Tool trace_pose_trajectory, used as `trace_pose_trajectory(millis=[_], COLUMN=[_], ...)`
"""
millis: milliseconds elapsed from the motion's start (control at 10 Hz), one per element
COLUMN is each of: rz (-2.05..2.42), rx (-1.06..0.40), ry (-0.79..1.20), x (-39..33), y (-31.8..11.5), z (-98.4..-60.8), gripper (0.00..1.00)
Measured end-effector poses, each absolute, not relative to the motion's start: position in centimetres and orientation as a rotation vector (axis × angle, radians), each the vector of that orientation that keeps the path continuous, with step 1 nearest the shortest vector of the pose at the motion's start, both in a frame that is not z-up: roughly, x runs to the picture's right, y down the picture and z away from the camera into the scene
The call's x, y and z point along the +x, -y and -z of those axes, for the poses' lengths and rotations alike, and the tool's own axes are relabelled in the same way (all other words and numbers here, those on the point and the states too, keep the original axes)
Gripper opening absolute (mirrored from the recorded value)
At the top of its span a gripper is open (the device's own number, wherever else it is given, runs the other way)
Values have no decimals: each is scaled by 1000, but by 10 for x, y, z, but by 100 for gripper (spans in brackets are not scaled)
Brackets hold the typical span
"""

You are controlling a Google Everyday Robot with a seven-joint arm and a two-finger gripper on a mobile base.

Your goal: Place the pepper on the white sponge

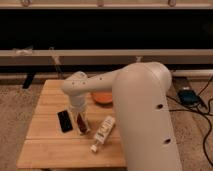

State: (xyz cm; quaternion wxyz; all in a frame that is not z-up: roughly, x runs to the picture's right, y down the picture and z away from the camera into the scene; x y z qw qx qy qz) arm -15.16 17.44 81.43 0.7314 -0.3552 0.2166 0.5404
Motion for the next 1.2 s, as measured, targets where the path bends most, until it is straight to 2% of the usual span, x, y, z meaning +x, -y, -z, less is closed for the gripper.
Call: trace_pose_trajectory(millis=[100, 700, 1200], rz=[-1193, -1238, -1250], rx=[-775, -721, -719], ry=[-477, -468, -428], x=[-152, -140, -136], y=[-174, -158, -144], z=[-816, -824, -814], gripper=[80, 80, 80])
